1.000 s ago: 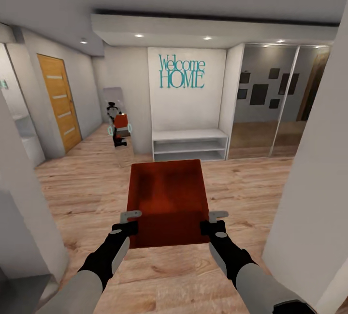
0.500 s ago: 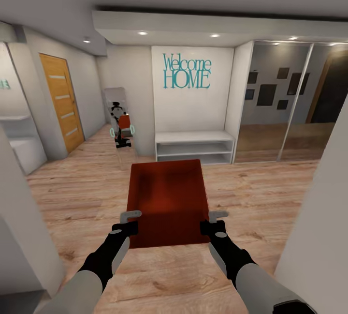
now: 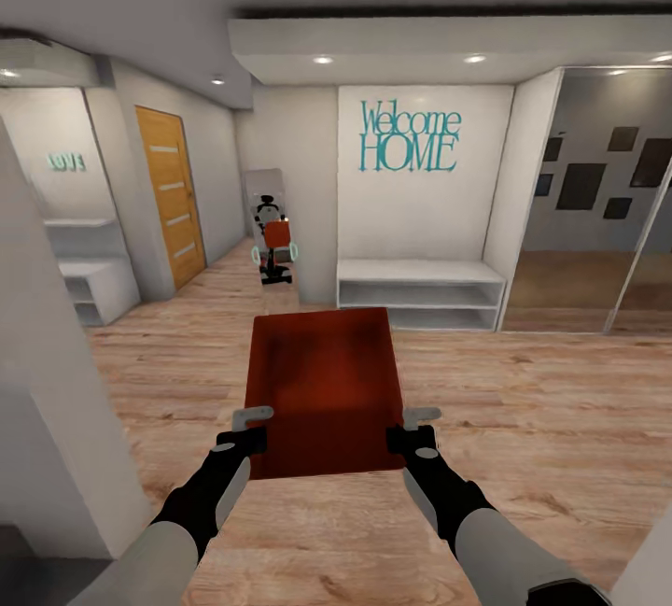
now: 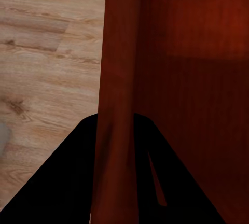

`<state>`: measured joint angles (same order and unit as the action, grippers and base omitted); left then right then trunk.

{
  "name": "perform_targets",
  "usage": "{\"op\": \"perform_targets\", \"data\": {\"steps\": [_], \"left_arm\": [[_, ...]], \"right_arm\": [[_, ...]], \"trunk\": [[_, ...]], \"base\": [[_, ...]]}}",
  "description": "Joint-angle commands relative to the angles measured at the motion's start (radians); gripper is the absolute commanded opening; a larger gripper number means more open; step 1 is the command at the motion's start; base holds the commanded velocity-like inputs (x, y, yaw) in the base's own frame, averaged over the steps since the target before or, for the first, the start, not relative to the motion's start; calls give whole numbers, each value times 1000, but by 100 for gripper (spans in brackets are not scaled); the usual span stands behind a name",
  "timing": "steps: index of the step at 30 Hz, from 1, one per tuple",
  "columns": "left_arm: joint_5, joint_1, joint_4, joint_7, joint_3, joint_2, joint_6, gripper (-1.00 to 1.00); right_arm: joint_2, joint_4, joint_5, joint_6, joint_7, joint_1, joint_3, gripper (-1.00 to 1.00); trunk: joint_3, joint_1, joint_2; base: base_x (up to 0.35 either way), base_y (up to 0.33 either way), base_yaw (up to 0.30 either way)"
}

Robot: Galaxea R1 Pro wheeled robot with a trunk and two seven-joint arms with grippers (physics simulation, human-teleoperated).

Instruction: Move the two storage containers from the living room to the garage. In the garage, place one container on the floor and stack the other container on top of it (either order is fine).

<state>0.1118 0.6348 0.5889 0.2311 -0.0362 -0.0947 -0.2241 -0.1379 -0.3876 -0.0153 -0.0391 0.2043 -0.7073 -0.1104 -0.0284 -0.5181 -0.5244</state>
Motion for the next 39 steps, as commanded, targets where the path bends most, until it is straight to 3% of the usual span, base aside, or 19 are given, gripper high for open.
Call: {"op": "perform_targets", "data": {"steps": [1, 20, 39], "left_arm": [[-4, 0, 2, 33, 4, 1, -7, -100], [-4, 0, 0, 33, 4, 1, -7, -100], [-4, 0, 0, 33, 4, 2, -7, -100]], "right_arm": [[1, -4, -15, -4, 23, -1, 55, -100], [1, -4, -15, -4, 23, -1, 55, -100], [1, -4, -15, -5, 23, -1, 56, -100]], "trunk": [[-2, -1, -2], [-2, -1, -2], [-2, -1, -2]], "base": [[322, 0, 277], [322, 0, 275], [322, 0, 14]]}}
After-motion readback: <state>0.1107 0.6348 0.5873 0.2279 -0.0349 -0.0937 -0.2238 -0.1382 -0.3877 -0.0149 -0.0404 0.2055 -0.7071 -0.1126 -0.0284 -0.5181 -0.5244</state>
